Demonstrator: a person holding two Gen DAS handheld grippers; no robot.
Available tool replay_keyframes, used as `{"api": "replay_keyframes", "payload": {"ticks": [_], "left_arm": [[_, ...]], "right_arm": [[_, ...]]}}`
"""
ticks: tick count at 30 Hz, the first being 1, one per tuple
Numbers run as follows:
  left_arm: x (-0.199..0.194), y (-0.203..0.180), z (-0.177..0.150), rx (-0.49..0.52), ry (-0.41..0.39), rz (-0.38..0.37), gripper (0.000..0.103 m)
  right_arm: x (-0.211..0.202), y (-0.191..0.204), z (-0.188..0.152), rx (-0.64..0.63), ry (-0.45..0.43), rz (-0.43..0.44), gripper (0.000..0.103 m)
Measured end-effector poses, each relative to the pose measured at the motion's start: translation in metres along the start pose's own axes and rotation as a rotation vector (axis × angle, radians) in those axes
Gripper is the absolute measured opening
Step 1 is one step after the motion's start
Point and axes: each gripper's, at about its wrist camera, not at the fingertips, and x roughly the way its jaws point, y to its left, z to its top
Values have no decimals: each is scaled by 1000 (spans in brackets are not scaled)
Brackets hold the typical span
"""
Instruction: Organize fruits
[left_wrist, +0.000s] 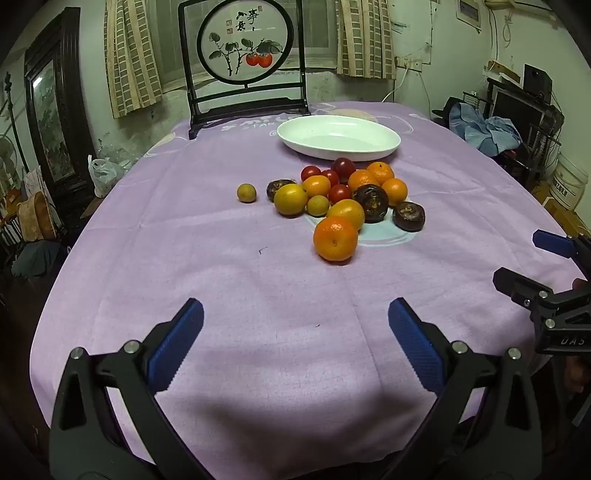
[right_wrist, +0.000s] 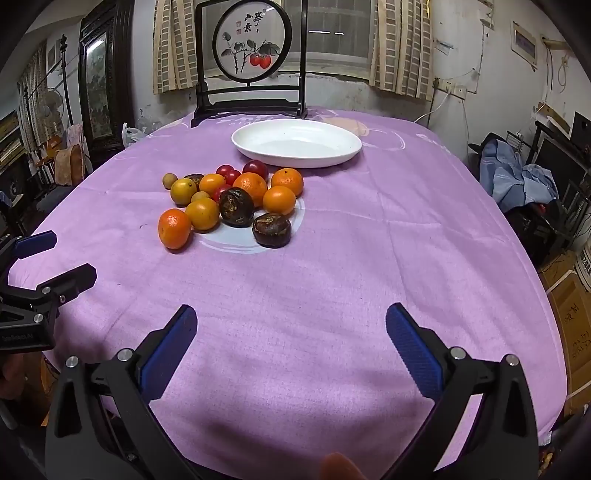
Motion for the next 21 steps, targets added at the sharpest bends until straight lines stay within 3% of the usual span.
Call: {"api": "replay_keyframes", "payload": {"ticks": [21], "left_arm": [[4,-2,-3,14,11,5,101]], "right_arm": [[5,-1,-2,10,14,3,102]]}}
